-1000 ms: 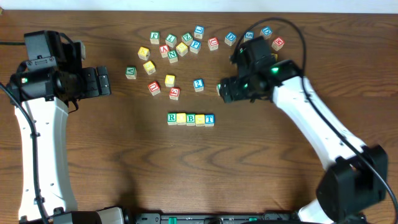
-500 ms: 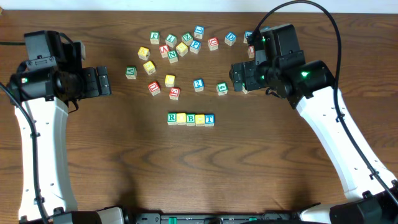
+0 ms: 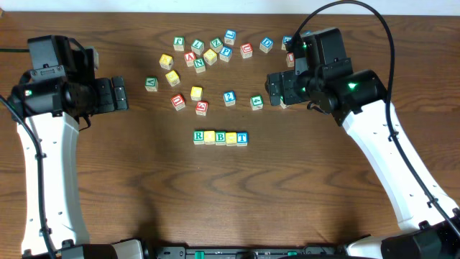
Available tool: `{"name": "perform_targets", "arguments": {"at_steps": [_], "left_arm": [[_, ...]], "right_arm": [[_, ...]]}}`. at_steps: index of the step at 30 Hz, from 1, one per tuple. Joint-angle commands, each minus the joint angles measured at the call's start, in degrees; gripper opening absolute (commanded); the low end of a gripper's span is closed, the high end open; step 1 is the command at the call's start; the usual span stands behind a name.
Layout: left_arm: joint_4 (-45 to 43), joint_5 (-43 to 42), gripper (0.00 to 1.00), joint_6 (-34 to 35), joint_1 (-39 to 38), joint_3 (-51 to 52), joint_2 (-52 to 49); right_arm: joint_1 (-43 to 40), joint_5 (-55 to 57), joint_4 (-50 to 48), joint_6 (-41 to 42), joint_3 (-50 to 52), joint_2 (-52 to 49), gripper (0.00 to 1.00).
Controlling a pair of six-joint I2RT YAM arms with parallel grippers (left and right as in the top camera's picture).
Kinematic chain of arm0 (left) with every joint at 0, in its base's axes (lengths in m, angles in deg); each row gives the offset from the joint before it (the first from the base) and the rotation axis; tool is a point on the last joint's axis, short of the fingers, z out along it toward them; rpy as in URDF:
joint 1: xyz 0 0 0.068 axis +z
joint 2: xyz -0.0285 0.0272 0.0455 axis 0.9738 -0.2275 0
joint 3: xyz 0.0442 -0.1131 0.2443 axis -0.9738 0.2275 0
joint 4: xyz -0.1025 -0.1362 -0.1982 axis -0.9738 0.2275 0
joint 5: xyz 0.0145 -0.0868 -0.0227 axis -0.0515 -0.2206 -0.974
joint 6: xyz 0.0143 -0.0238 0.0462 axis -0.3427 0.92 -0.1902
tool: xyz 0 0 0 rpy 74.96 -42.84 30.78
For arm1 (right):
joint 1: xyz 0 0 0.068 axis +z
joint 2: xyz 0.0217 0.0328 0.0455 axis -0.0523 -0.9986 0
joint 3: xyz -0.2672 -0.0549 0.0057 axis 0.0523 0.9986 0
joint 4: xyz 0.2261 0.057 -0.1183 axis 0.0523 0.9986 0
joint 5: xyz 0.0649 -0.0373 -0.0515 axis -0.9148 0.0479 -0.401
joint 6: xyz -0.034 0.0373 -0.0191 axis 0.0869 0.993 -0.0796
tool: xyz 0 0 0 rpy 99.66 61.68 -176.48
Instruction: Spell out ROBOT
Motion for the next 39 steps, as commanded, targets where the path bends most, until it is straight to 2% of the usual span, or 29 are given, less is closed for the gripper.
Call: {"name": "perform_targets", "arguments": {"at_steps": [1,3,11,22,30,39], "left_arm": [[0.0,-0.1,0.98,-0.5,0.2,-1.4,0.2],[0.0,-0.1,0.98,-0.5,0.2,-1.4,0.2],[0.0,-0.1,0.97,-0.5,0.2,-1.4,0.2],[0.0,-0.1,0.98,-0.5,0.2,-1.4,0.2],[0.0,-0.1,0.98,-0.5,0.2,-1.4,0.2],[0.0,-0.1,0.98,-0.5,0.2,-1.4,0.2]], "right_arm": [[-0.2,0.7,0.0,-0.9,1.6,2.5,0.99],[-0.2,0.8,-0.4,-0.9,5.0,5.3,0.99],[-1.8,6.1,-16.0,-0.9,23.6,21.7,0.99],[-15.4,5.8,-41.1,5.1,55.3,55.5,0.99],[-20.3,5.8,-49.9,5.2,73.8,77.3,0.99],[-20.4,5.8,-57.7,6.4,86.6,88.8,0.99]]}}
